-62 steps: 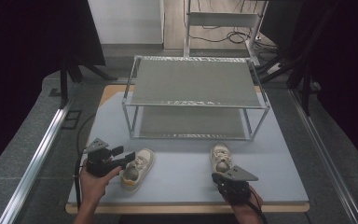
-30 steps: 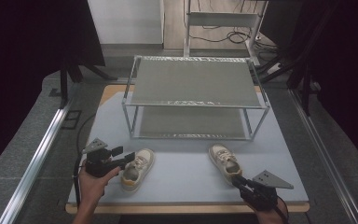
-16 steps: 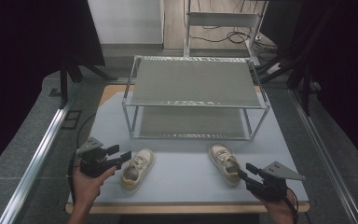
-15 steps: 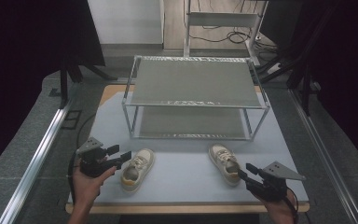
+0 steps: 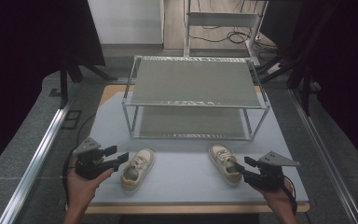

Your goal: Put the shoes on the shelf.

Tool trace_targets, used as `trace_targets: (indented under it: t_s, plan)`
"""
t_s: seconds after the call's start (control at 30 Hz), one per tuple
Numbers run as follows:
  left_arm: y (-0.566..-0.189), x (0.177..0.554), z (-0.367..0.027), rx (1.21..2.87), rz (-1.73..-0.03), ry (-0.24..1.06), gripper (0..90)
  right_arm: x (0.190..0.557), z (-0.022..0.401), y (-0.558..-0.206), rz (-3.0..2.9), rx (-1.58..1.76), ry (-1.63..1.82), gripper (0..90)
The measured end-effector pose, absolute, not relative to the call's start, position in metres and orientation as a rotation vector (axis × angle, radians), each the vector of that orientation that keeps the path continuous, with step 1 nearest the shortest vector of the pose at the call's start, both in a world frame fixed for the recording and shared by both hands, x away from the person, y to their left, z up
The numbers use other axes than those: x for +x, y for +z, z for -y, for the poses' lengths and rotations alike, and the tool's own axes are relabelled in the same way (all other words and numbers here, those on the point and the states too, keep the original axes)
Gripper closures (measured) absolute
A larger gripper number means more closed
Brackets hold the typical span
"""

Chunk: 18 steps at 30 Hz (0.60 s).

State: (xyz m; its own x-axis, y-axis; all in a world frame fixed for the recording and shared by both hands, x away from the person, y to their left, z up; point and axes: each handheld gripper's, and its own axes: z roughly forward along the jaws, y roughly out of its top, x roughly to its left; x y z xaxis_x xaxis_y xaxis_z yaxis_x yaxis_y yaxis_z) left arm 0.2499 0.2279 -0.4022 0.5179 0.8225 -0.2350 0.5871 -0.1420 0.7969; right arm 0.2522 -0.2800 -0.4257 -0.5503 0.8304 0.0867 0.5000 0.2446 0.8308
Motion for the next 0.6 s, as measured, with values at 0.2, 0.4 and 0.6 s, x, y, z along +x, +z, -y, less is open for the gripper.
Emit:
trace_targets:
  t_s: [0.2,0.4,0.6]
  plan:
    - [-0.421,0.256,-0.220,1.932,-1.197,0.287,43.2,0.269,0.272,-0.428,-2.166,1.243,1.207,50.0]
    - [-0.436,0.255,-0.216,1.986,-1.220,0.270,46.4,0.276,0.271,-0.436,-2.189,1.270,1.176,50.1]
    - [-0.439,0.255,-0.212,2.049,-1.235,0.266,50.2,0.278,0.271,-0.444,-2.231,1.276,1.143,51.0]
